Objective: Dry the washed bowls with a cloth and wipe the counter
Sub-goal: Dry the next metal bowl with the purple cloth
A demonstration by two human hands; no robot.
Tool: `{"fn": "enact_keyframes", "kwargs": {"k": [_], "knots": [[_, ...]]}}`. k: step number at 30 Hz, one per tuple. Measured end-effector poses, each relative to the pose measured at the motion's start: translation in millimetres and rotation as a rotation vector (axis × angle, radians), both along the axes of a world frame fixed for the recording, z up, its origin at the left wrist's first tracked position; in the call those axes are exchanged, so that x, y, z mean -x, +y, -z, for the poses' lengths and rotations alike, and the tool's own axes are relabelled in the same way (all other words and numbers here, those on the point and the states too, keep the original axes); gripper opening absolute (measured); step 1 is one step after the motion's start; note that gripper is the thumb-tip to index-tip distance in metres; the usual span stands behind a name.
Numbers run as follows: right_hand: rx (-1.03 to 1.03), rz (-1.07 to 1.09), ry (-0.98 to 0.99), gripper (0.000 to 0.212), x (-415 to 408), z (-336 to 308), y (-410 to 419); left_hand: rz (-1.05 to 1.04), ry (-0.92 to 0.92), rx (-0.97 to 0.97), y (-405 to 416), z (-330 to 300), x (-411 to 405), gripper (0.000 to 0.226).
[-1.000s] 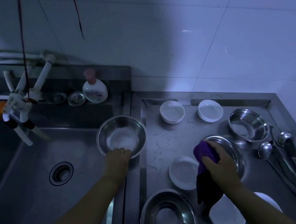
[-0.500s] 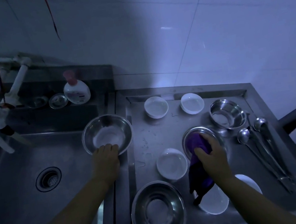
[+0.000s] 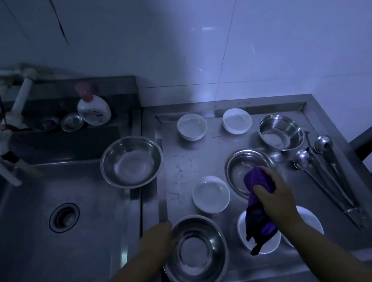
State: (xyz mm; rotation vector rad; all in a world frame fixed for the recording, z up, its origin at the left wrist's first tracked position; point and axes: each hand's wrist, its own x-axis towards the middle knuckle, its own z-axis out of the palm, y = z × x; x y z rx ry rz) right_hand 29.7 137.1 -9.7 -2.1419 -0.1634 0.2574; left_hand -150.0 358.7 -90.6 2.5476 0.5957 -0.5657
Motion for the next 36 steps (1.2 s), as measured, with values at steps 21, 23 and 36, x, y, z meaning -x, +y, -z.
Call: {"fn": "enact_keyframes", "kwargs": {"k": [21,23,36], "knots": [[-0.063,-0.272,-0.023,0.051,10.9,-20.7,-39.5,-0.586,-0.554,0.055,-41.2,-85.4,15.4,0.014],[-0.096,-0.311,-0.043,0.051,10.1,-28.2,-41.4,-0.626,-0.635,0.026,-48.1,-101.5,12.1,0.020],[-0.286,-0.521,-0.319,0.057,22.6,-97.0,-43.9,-0.773,-0.944,-0.187,-102.0,-190.6,12.4,0.016]]}}
